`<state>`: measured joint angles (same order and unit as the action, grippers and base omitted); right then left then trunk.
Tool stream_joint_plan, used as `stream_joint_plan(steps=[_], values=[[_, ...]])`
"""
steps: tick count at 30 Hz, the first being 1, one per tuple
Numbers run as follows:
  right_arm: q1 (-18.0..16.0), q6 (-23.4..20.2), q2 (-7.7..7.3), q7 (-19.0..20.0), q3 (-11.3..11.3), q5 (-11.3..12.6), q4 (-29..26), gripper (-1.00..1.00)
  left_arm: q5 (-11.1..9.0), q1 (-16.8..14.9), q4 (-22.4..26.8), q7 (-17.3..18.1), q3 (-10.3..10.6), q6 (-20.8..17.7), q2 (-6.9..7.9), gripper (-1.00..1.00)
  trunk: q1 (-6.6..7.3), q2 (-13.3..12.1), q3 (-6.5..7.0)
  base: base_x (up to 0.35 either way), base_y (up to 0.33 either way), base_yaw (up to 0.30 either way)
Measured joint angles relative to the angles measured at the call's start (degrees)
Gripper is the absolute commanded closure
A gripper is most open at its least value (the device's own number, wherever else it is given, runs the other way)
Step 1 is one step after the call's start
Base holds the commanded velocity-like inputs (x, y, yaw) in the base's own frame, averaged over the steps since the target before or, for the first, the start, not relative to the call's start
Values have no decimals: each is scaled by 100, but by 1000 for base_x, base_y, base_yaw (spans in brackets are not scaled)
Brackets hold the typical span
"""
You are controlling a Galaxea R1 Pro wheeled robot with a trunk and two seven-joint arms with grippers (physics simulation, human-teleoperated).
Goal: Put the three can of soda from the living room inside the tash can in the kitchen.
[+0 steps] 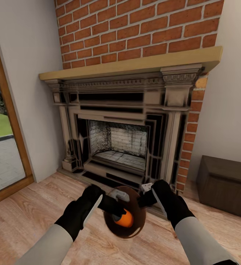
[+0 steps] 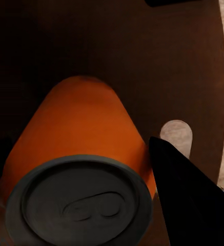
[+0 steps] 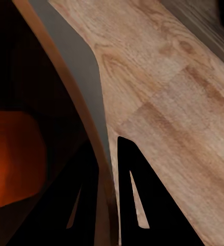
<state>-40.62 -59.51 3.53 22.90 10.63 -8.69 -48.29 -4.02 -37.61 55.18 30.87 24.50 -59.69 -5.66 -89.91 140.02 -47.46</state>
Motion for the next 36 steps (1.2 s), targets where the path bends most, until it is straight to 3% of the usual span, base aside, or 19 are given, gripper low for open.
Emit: stream_joint_plan(steps=[2, 7, 10, 13, 14, 36], values=[[5, -39, 1, 17, 7, 187, -2, 100, -18, 15, -1, 0, 125, -4, -14, 100, 0, 0, -1, 0, 0, 0], [4, 5, -3, -3, 5, -79, 4, 100, -9, 24, -3, 0, 256, -2, -41, 100, 0, 0, -1, 0, 0, 0], [4, -18, 0, 12, 5, 69, -1, 100, 0, 25, -3, -6, 279, 1, -47, 100, 0, 0, -1, 0, 0, 0], [4, -14, 4, 7, 11, 39, 3, 100, -7, 26, -4, 0, 285, 1, -49, 100, 0, 0, -1, 0, 0, 0], [4, -9, 4, 5, 11, 10, 4, 100, -4, 24, -4, 0, 284, 3, -47, -100, 0, 0, -1, 0, 0, 0], [4, -11, -4, 5, 14, 24, 7, 100, -76, 26, 106, 88, 283, 96, 15, -100, 0, 0, -1, 0, 0, 0]])
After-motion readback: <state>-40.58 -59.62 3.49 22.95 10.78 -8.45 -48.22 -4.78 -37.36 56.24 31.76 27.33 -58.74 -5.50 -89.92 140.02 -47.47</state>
